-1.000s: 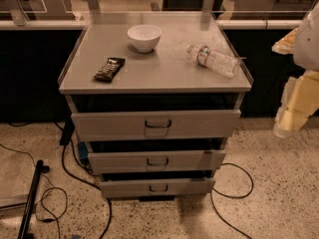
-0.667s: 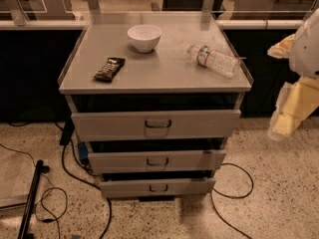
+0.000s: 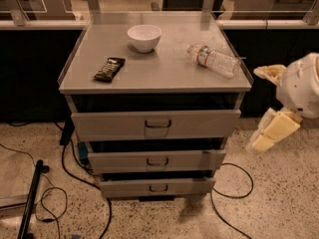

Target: Open middle drawer

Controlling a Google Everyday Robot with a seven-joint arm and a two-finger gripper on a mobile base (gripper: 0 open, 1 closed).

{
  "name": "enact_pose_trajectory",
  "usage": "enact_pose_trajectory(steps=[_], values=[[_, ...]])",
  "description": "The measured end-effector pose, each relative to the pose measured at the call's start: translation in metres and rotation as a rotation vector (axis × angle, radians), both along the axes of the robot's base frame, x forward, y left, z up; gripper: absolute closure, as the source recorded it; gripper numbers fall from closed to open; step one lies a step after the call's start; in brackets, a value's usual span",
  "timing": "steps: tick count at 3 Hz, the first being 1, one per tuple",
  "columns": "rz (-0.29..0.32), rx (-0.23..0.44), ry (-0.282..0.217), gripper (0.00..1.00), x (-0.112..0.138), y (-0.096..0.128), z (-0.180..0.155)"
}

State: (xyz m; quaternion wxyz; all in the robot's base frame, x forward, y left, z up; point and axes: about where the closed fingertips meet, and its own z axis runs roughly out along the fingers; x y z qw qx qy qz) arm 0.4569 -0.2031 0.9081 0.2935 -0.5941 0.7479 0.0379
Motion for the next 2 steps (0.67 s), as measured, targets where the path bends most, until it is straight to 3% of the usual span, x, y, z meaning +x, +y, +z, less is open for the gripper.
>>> enact_pose_trajectory(steps=[1,2], values=[[-0.008,0.113,-0.097,0.00,0.0079,0.0057,-0.0136],[-0.007,0.113,-0.096,0.00,0.0078,0.0058,-0.0137]])
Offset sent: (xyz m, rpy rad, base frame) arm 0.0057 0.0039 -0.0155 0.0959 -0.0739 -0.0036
